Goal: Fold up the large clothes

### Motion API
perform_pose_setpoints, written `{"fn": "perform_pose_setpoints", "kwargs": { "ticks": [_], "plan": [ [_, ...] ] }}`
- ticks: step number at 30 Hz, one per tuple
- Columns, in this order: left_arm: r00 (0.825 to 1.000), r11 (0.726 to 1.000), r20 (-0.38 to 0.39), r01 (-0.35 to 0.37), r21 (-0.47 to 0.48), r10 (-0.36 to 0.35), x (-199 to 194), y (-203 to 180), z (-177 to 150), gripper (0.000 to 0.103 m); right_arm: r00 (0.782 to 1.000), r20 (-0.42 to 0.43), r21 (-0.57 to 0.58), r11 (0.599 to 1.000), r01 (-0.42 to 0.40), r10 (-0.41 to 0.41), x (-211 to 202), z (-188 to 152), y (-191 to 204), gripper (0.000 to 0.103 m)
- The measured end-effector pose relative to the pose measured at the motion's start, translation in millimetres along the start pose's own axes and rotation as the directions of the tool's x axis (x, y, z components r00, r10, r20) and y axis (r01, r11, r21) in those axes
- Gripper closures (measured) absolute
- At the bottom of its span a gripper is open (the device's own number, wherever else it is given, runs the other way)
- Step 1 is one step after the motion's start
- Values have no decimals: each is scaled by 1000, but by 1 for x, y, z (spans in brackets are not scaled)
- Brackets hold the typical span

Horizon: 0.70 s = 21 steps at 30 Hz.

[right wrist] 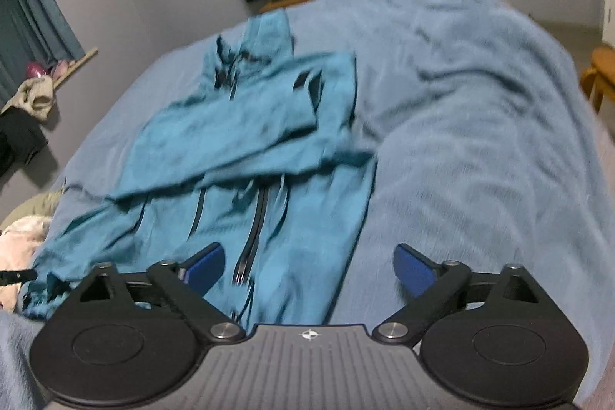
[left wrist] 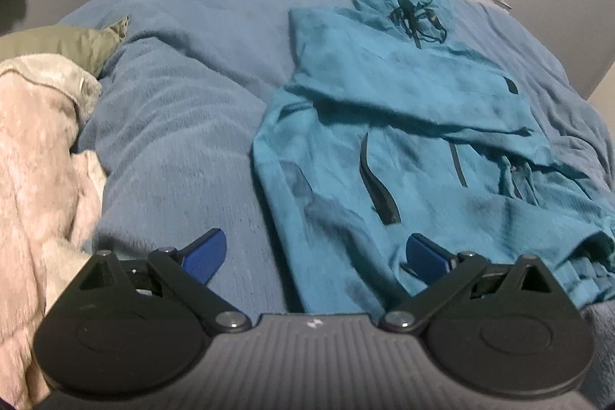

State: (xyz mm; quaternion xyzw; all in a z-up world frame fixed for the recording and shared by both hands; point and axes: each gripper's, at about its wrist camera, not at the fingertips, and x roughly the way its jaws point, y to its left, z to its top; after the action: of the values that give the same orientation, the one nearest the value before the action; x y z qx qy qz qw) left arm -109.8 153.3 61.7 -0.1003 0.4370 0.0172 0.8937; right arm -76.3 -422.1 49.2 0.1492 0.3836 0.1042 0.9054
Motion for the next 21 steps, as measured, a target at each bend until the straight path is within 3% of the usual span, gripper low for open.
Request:
{"fn": "perform_pose_setpoints", "kwargs": {
  "ticks": [5,8,13,18,21],
  "plan": [
    [996,998,-61,60,-21,-61,-5,-3,-9,3,995,-83,36,998,-60,62,7,-11,6,33],
    [989,993,-102,104,-56,-109,-3,0,-14,5,990,-130,19,998,-52,54,11,-18,12,41],
    [972,965,-115,182,-191,-206,-3,19,-18,7,982,-176,-6,998,-64,61,7,-26,19,44],
    [931,921,-158,279,-272,-329,4,21,-18,29,967,-213,46,990,-136,143,7,-33,21,44],
    [927,923,-177,280,-262,-331,18,17,-22,34,960,-219,97,983,-157,175,19,-35,18,44]
  ]
}}
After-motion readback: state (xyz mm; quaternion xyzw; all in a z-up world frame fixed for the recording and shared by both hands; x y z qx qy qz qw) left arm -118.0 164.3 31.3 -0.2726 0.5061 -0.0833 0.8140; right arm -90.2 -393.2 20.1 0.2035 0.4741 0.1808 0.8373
